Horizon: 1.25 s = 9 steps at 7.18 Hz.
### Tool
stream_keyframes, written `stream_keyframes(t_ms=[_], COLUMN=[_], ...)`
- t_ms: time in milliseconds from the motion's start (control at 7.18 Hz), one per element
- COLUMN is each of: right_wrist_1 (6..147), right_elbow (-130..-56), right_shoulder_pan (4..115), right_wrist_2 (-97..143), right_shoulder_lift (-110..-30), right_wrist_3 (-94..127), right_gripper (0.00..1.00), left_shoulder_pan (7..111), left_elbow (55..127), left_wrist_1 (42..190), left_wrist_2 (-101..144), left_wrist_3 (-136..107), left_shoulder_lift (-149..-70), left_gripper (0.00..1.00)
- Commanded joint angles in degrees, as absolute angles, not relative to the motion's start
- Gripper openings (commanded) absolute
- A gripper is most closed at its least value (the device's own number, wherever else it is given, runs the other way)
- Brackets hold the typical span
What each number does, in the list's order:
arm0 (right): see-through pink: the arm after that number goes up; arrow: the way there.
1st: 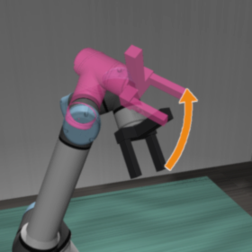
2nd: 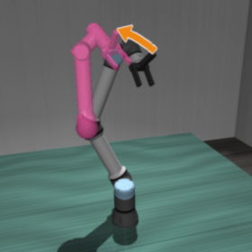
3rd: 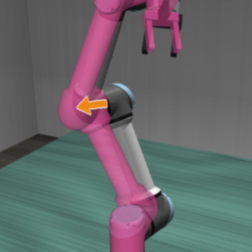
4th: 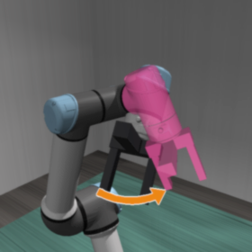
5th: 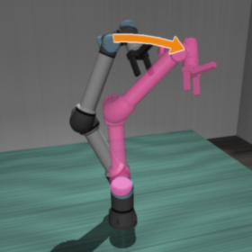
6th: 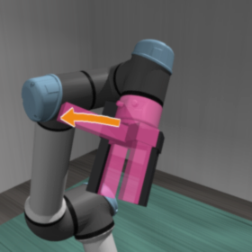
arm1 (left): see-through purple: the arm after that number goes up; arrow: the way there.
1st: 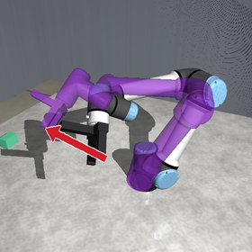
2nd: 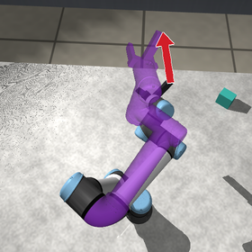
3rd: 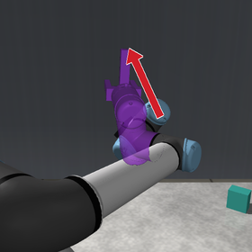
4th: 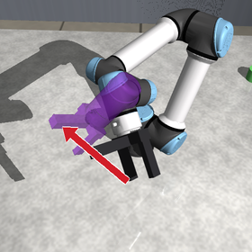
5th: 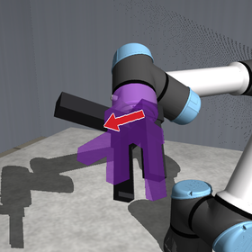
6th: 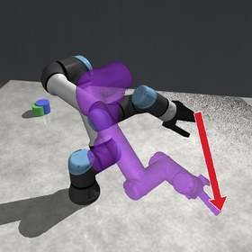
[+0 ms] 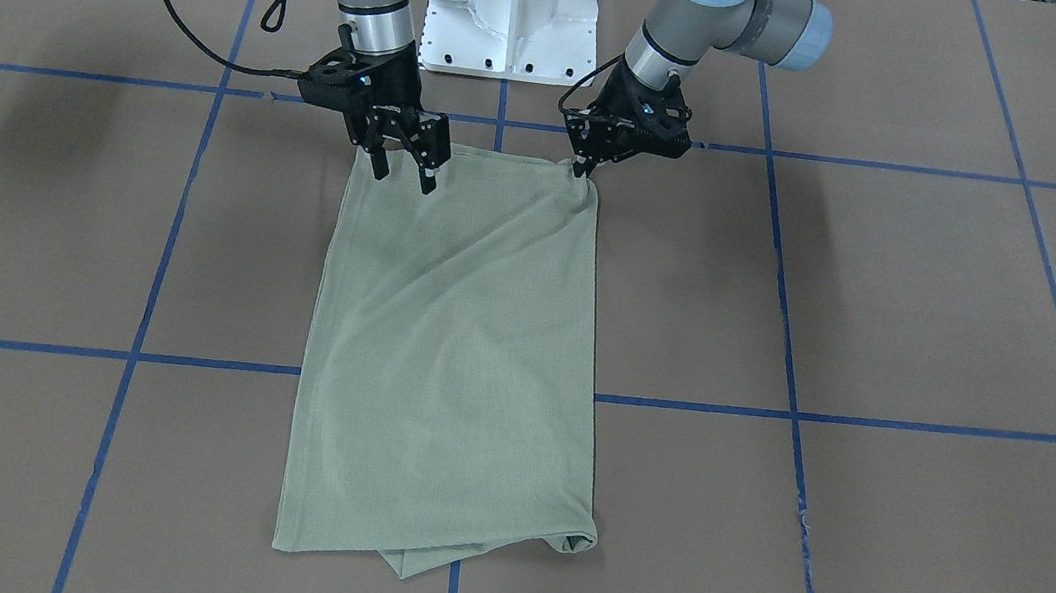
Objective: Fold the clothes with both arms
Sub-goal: 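Lower both grippers to the shirt's edge nearest the robot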
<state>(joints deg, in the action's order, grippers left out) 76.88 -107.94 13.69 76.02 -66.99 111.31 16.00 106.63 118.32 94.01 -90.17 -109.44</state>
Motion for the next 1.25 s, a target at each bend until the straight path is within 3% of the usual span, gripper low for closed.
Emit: stream_keyframes(t_ms=[0,139,279,418,557,1115], right_wrist_1=[83.0,84.9,87.3,87.4,87.5,87.5], right_elbow=[-107.9,-108.3,-108.3,-108.1,-108.0,-107.1], right_shoulder_pan=[13.3,12.7,11.5,10.4,9.8,8.4], right_wrist_2=[76.5,76.6,76.6,76.2,76.1,74.9], right_shoulder_lift=[-65.3,-65.2,-65.0,-65.4,-65.5,-65.1], right_wrist_3=[117.9,117.7,117.5,117.5,117.5,117.4], right_gripper=[0.71,0.76,0.89,0.91,0.9,0.71], left_shoulder_pan=[16.1,16.1,16.1,16.3,16.2,16.3], left_elbow=[106.8,106.8,106.8,106.8,106.8,106.8], left_wrist_1=[118.4,118.4,118.4,118.4,118.4,118.5], left_wrist_2=[93.9,93.9,93.8,93.9,93.9,93.8], left_wrist_3=[-90.2,-90.2,-90.2,-90.2,-90.2,-90.2], left_shoulder_lift=[-109.6,-109.6,-109.6,-109.6,-109.6,-109.5], left_gripper=[0.0,0.0,0.0,0.0,0.0,0.0])
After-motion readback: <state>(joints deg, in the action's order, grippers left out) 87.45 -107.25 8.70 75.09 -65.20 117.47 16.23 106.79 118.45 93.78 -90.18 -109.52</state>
